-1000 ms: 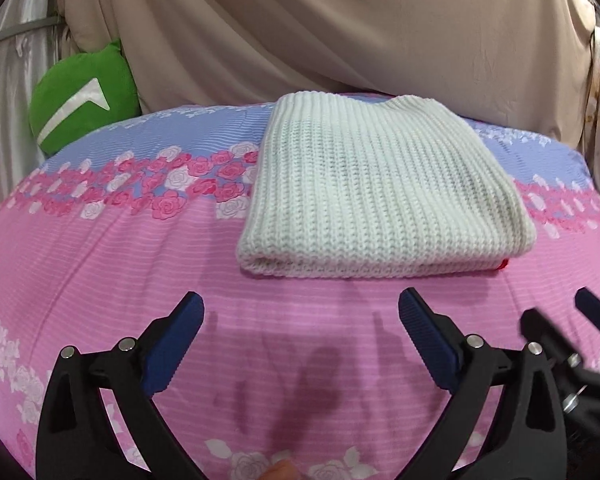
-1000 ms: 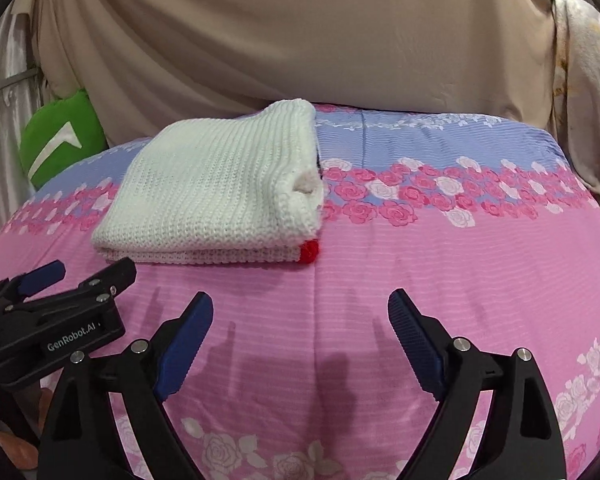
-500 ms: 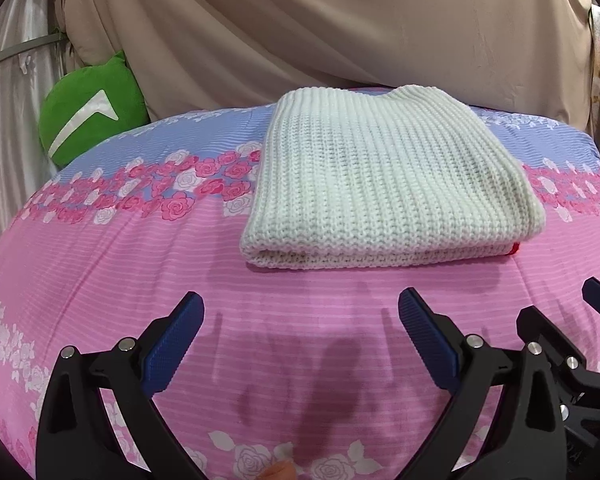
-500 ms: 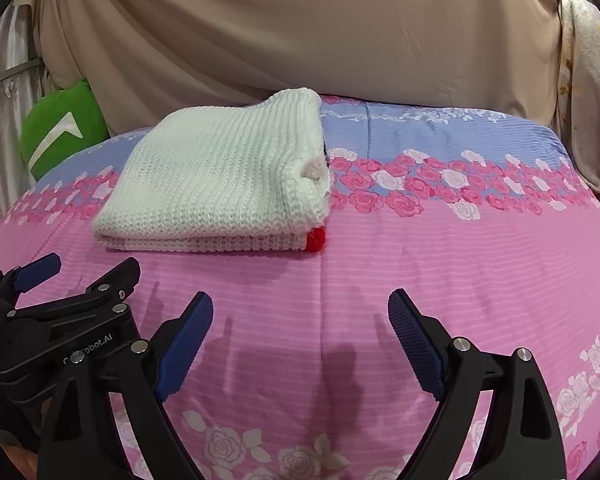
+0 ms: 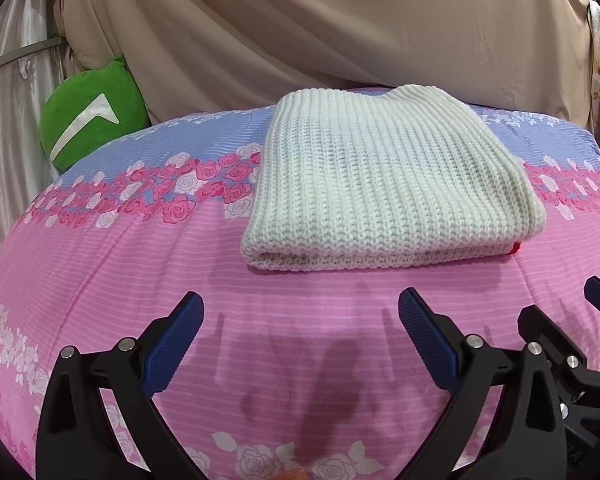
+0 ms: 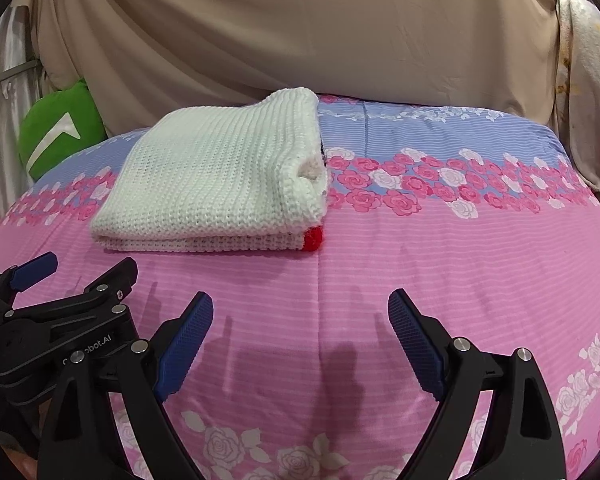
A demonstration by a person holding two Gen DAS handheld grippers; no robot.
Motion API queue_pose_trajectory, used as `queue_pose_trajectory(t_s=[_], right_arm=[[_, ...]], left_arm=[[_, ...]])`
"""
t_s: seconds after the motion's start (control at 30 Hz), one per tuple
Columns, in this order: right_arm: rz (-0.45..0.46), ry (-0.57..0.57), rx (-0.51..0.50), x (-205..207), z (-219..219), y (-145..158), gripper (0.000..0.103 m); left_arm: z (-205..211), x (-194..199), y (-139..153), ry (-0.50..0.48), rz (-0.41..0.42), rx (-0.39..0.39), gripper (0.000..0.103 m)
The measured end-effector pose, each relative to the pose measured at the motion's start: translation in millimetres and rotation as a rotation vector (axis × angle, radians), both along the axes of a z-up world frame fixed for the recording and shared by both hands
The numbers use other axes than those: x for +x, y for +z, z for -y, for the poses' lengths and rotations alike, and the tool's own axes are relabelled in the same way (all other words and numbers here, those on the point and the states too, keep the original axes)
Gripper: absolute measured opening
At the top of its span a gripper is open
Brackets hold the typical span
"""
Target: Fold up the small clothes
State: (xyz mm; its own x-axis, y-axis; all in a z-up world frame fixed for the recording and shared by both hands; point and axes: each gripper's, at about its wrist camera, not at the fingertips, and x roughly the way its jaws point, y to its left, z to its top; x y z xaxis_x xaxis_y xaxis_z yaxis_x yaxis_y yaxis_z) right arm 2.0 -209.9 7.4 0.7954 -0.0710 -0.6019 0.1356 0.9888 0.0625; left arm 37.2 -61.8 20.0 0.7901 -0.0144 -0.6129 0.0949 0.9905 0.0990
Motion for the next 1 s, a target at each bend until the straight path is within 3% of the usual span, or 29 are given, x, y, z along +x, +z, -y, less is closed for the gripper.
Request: queue_pose_trajectory(t_s=[0.4,1.0], right_arm=[[-0.003,-0.007,-0.006,0.1,-0.5,-0.5,0.087],[-0.002,-0.042,-0.046,-4.0,-5.5,0.3,0.087]], left_arm=[[-1.1,-3.2,3.7,0.032,0.038,0.005,0.098],[-3.3,0.0,-0.1,0.040,0.011,-0.019,0.098]])
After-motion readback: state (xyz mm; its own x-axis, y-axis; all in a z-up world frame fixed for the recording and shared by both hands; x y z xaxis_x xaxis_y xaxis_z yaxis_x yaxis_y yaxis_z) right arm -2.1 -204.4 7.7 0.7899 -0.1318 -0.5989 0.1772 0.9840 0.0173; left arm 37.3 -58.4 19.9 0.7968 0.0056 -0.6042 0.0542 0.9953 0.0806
